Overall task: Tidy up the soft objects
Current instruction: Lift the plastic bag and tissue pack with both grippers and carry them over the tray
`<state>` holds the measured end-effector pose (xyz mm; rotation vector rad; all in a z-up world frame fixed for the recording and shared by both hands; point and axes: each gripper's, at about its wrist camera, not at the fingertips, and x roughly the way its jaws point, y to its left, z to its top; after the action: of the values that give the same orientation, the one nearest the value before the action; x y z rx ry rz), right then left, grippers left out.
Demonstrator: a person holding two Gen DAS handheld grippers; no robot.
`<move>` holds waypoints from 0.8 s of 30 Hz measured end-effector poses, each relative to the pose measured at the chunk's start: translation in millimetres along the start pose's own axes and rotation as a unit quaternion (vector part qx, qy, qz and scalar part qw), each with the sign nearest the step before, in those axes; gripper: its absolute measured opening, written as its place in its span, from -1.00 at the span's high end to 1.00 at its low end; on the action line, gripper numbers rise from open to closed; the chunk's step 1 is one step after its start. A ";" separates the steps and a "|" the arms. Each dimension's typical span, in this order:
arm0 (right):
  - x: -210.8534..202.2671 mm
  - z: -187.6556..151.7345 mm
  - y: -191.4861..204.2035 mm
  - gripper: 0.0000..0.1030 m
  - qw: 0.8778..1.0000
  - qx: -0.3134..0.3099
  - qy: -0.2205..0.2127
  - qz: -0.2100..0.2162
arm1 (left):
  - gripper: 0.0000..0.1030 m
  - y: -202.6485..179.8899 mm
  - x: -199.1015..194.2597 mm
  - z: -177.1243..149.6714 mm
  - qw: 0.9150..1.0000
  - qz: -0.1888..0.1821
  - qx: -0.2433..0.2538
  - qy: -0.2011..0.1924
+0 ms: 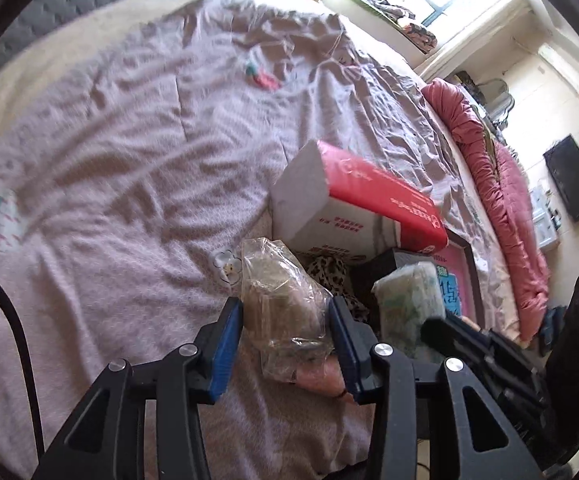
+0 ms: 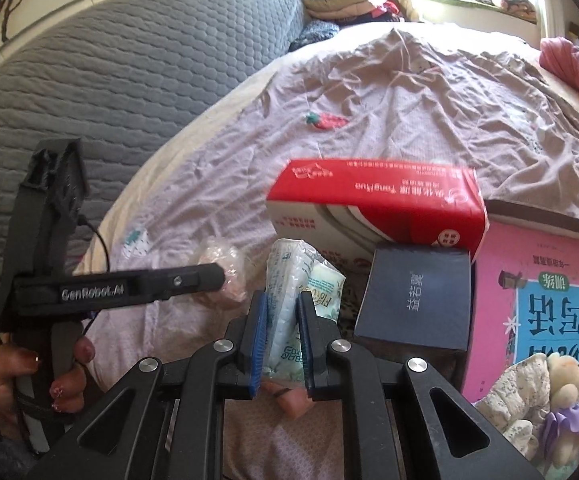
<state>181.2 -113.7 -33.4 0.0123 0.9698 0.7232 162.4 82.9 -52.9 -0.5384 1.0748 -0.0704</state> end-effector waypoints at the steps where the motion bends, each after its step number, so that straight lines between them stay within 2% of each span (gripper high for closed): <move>1: -5.7 1.8 2.5 0.70 1.000 -0.002 -0.007 0.000 | 0.14 -6.5 -7.7 -1.0 1.000 0.012 0.012 -0.007; 5: -27.0 8.8 6.6 0.70 1.000 -0.006 -0.027 -0.001 | 0.14 -30.2 -29.8 -4.1 0.997 0.049 0.052 -0.026; 8: -47.0 12.6 6.4 0.70 0.999 -0.007 -0.045 -0.006 | 0.14 -49.6 -43.8 -5.7 0.995 0.060 0.073 -0.042; 16: -100.7 14.5 -5.2 0.70 0.996 0.005 -0.088 -0.020 | 0.14 -105.2 -74.1 -13.1 0.987 0.066 0.127 -0.075; 24: -149.5 13.6 -26.1 0.70 0.991 0.022 -0.128 -0.037 | 0.14 -144.9 -86.4 -20.7 0.981 0.071 0.160 -0.088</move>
<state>153.2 -214.1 77.8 0.1048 0.7363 0.6142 131.9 -24.2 75.4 -0.1730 0.9037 -0.0678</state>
